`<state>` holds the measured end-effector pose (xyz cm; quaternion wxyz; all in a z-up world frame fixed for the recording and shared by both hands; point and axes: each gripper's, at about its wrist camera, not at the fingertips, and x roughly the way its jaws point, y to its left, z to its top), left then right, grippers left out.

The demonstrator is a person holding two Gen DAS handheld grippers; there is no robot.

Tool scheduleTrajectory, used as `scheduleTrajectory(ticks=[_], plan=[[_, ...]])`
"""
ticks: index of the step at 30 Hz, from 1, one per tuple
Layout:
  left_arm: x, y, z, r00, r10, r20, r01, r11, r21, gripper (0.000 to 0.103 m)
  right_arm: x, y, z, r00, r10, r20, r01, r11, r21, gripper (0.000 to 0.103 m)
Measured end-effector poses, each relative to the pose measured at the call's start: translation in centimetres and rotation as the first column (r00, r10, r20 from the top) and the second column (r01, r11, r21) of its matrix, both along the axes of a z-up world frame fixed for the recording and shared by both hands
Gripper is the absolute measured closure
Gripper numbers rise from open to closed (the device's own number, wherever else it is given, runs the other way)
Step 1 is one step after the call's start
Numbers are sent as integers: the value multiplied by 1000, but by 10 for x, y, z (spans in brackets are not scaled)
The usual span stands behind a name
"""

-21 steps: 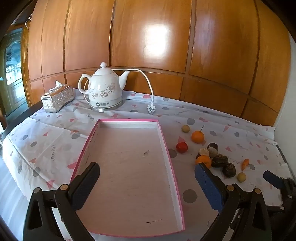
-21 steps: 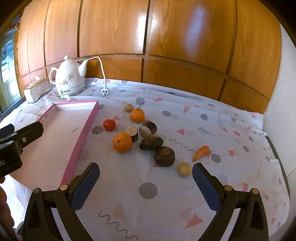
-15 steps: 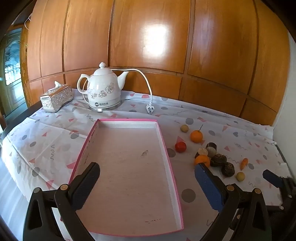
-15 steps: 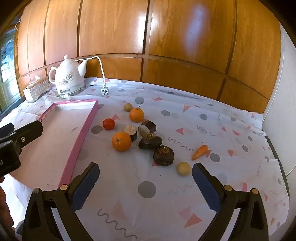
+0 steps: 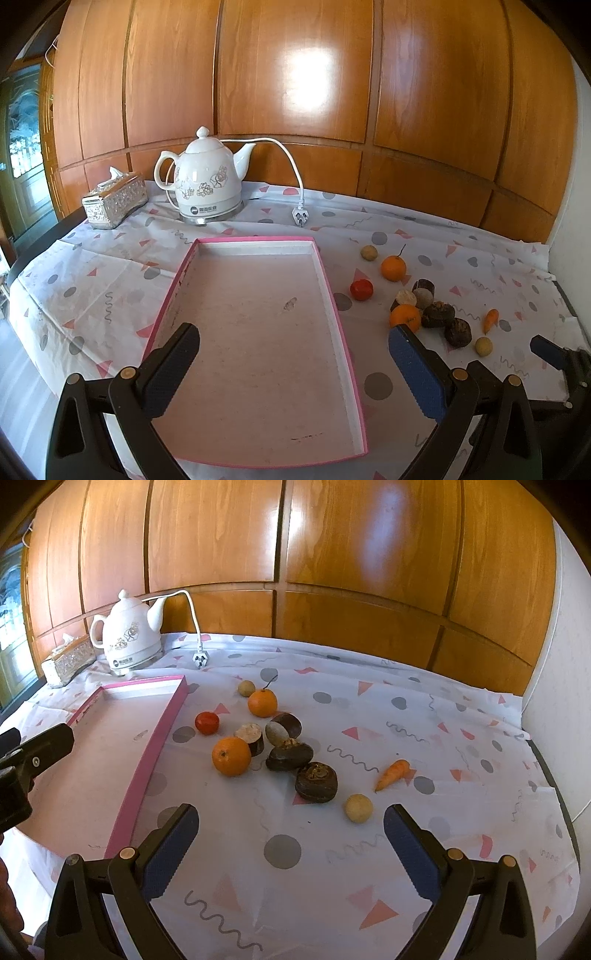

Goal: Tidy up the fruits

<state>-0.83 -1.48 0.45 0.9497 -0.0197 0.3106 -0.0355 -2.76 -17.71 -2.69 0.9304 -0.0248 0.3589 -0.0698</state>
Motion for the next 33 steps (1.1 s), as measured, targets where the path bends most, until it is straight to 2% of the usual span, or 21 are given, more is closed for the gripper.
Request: scheduleTrajectory(ticks=[3, 19, 24, 26, 28, 29, 31, 33], plan=[[0, -1, 0, 1000, -7, -1, 7, 1000, 1, 0, -1, -5, 0, 999, -6, 46, 6, 1000, -2, 1], [0, -15, -3, 999, -44, -5, 44, 999, 25, 0, -1, -19, -2, 1000, -23, 13, 22, 999, 43, 1], [1, -22, -7, 996, -83, -21, 83, 996, 28, 0, 0, -31, -5, 999, -35, -9, 36, 998, 58, 3], [4, -26, -9, 993, -111, -34, 112, 994, 13, 0, 0, -38, -7, 999, -35, -20, 36, 997, 70, 13], [7, -30, -13, 982, -180, -59, 178, 983, -37, 0, 0, -50, -12, 998, -37, -44, 41, 994, 103, 26], [8, -32, -15, 975, -213, -68, 209, 976, -64, 0, 0, -57, -16, 997, -39, -61, 47, 991, 129, 29], [9, -39, -17, 964, -254, -81, 249, 966, -73, 0, -1, -76, -26, 993, -54, -103, 72, 980, 188, 48], [10, -48, -20, 956, -279, -91, 274, 959, -64, 0, -4, -95, -37, 989, -62, -133, 95, 962, 256, 63]])
